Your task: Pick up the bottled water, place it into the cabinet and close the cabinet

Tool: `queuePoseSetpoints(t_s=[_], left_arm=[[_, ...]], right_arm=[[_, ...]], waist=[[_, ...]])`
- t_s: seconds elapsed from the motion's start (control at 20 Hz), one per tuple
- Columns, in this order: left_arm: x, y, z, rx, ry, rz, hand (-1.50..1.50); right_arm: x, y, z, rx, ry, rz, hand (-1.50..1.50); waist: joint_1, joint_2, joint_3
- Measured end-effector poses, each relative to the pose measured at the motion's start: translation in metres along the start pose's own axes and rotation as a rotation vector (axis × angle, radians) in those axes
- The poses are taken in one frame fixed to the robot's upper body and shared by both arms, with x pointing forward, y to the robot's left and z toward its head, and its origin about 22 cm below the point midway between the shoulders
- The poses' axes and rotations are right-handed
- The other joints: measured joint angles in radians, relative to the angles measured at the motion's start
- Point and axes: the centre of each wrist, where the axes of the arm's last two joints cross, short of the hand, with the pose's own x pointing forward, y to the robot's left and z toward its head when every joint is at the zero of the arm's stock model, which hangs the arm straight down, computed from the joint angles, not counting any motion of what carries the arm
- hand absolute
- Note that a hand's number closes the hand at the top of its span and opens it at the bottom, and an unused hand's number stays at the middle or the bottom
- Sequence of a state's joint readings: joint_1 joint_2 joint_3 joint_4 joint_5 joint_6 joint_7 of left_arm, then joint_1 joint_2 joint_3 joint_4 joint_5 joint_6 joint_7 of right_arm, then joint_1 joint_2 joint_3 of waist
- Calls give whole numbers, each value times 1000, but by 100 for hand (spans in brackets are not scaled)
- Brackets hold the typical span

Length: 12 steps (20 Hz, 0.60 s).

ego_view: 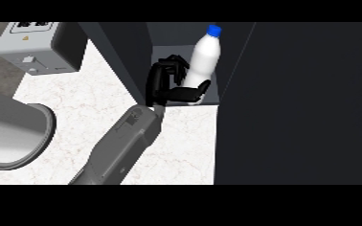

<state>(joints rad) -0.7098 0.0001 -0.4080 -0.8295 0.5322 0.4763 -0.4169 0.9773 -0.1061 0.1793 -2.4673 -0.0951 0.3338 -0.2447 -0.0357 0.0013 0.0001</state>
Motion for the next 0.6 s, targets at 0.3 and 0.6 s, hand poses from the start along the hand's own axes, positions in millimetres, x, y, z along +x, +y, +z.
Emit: queuePoseSetpoints(t_s=[0.3, 0.6], left_arm=[[9, -5, -28, 68, 34, -58, 150], [6, 1, -46, 90, 41, -210, 150]], right_arm=[[1, -7, -3, 10, -8, 22, -150], [0, -11, -8, 15, -18, 27, -150]], waist=[[-9, 6, 0], [-17, 13, 0]])
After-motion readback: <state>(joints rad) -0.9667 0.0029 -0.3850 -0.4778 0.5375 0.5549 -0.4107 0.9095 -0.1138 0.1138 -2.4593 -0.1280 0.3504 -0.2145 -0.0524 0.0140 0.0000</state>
